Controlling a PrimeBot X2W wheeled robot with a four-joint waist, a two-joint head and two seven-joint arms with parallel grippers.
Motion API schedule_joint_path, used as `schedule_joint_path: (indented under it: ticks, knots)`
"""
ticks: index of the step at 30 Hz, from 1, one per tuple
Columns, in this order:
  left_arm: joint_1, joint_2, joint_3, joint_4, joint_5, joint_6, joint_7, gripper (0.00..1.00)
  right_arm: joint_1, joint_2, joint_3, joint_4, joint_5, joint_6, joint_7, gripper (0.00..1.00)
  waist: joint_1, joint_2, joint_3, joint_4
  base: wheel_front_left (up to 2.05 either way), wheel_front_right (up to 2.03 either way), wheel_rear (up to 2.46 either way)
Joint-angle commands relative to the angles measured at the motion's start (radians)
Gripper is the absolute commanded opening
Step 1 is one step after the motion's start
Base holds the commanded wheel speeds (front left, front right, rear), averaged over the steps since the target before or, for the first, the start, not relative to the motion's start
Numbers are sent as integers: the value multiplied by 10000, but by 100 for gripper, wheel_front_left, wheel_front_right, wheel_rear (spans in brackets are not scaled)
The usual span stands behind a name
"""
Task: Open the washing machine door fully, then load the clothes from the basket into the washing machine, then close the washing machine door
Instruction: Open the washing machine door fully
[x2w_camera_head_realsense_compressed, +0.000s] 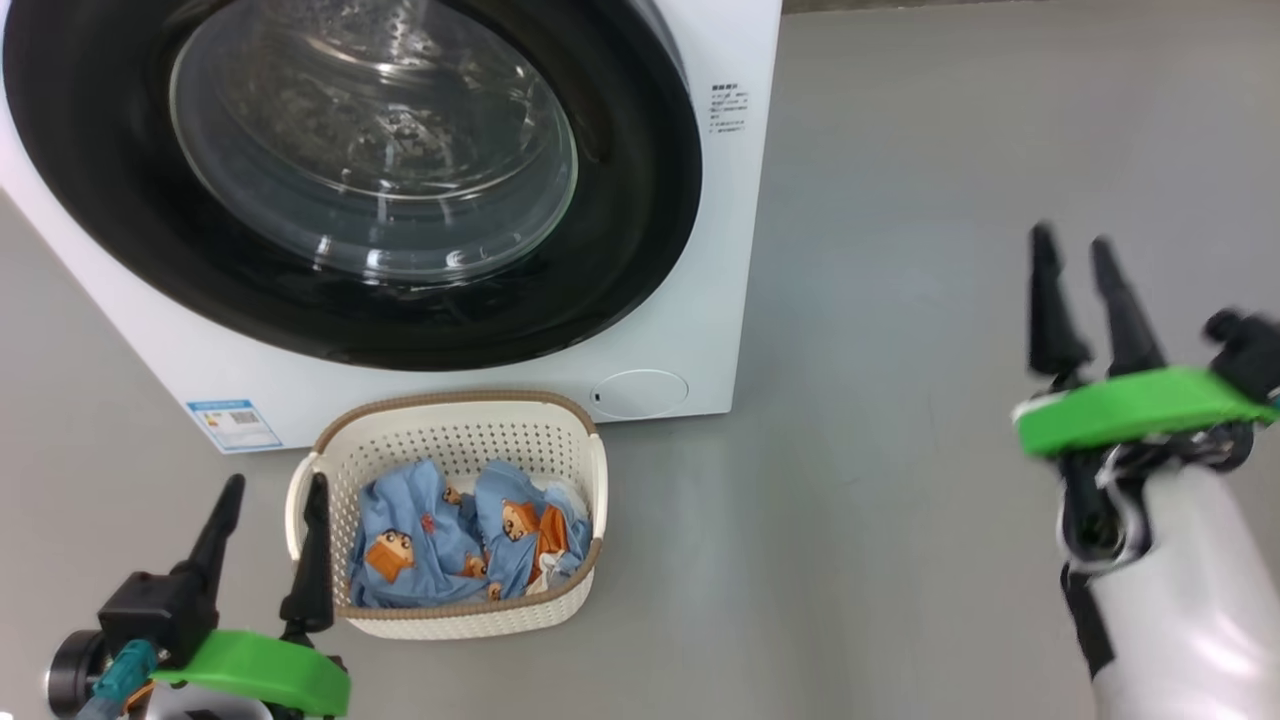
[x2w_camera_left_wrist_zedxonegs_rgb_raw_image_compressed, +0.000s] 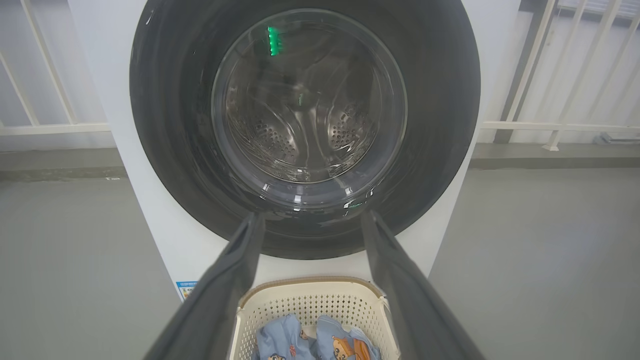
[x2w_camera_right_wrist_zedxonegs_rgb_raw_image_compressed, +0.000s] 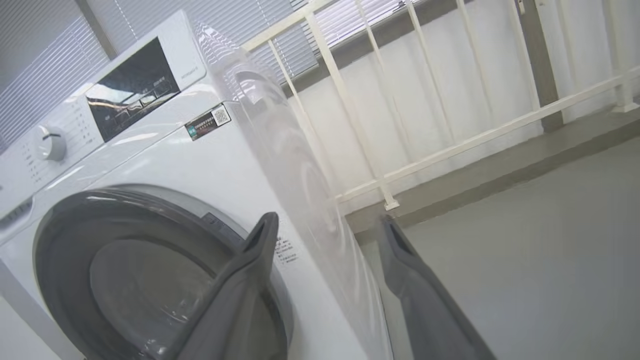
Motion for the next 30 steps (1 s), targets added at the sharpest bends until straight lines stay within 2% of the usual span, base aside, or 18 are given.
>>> schedule_joint_path:
  ticks: [1, 7, 8, 9, 10, 11, 20, 30]
  knots:
    - [-362, 228, 290, -279, -44, -22, -65, 100, -401, 52, 167, -202, 154, 16, 37, 100, 0, 0, 54, 59, 0, 0, 0]
    - [-497, 327, 102, -252, -185, -23, -65, 100, -1833, 132, -1124, 537, 2490, 16, 506, 99, 0, 0, 360, 271, 0, 0, 0]
    - [-535, 350, 62, -264, -210, -23, -65, 100, -2096, 141, -1375, 738, 2924, 16, 604, 87, 0, 0, 434, 317, 0, 0, 0]
    - [-579, 372, 24, -282, -239, -23, -65, 100, -2355, 146, -1611, 940, 3291, 16, 667, 44, 0, 0, 516, 364, 0, 0, 0]
    - [-626, 395, -12, -301, -269, -24, -65, 100, -2627, 150, -1868, 1157, 3675, 16, 717, 31, 0, 0, 608, 413, 0, 0, 0]
    - [-681, 418, -49, -319, -300, -24, -65, 100, -2899, 153, -2059, 1384, 4038, 16, 784, 0, 0, 0, 711, 465, 0, 0, 0]
    - [-1298, 541, -444, -385, -680, -24, -65, 100, -5308, 158, -2833, 3216, 5926, 16, 1447, 0, 0, 0, 1888, 941, 0, 0, 0]
    - [-2181, 615, -985, -517, -989, -24, -65, 100, -7691, 159, -2571, 4793, 6346, 16, 3166, 0, 0, 0, 3106, 1402, 0, 0, 0]
